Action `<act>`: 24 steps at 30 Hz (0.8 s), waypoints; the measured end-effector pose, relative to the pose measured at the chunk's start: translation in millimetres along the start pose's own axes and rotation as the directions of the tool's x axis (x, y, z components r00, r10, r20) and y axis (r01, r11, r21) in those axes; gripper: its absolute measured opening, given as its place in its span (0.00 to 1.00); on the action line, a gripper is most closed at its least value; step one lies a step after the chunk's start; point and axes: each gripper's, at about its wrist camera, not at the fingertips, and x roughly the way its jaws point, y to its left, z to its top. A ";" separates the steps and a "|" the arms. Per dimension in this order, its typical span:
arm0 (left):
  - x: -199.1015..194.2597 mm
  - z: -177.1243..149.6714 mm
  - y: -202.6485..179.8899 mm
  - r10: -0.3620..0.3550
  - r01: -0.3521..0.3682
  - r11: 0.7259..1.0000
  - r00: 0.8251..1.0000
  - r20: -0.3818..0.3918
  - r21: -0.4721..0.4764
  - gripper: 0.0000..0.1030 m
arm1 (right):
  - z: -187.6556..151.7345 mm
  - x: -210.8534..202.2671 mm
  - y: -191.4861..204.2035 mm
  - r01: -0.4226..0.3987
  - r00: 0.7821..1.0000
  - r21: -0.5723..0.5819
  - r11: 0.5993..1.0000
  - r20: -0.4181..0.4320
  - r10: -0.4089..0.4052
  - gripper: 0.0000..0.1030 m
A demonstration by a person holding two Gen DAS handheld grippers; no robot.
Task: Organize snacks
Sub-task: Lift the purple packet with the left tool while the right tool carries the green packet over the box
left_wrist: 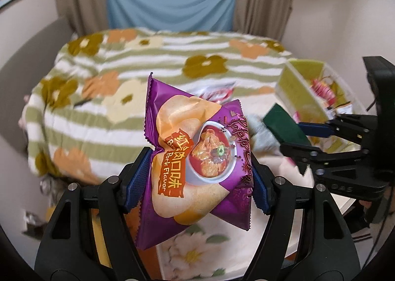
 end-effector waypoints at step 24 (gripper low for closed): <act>105.0 150.7 -280.8 -0.187 0.181 0.974 0.982 0.035 0.135 0.67 | -36.7 -135.6 -264.1 0.134 0.973 0.330 0.934 0.135 -0.188 0.40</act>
